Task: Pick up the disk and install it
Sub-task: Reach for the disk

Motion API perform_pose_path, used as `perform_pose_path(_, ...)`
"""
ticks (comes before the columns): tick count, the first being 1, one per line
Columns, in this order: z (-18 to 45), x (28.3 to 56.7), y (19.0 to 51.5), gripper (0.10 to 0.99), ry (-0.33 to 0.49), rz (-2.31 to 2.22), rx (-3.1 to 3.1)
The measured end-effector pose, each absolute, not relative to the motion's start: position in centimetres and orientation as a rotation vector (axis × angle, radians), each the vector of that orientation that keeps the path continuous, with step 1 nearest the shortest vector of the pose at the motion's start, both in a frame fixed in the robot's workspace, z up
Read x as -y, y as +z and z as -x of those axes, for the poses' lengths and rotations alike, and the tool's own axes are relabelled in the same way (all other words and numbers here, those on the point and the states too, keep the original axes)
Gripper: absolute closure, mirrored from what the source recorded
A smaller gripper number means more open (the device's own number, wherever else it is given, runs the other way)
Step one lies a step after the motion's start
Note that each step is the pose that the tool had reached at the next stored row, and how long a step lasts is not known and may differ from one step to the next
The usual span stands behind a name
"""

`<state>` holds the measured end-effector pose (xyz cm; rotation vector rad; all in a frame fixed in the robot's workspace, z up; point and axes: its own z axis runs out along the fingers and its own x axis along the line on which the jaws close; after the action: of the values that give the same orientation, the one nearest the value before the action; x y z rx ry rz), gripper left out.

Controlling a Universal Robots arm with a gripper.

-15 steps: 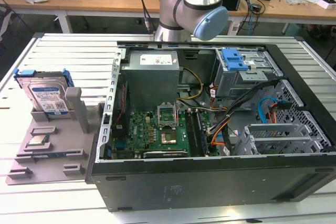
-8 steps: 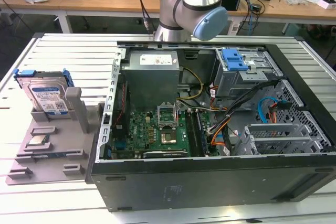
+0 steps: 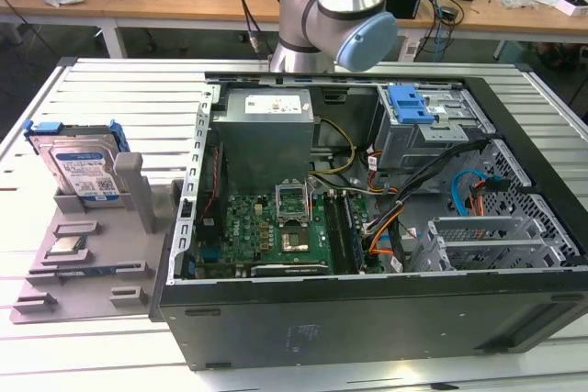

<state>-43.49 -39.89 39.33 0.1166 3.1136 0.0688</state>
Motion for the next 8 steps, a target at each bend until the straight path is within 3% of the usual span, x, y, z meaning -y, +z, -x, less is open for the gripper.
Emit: perform_pose_path(8, 45.5, 39.9, 39.3, 0.980, 0.069, -0.117, -3.114)
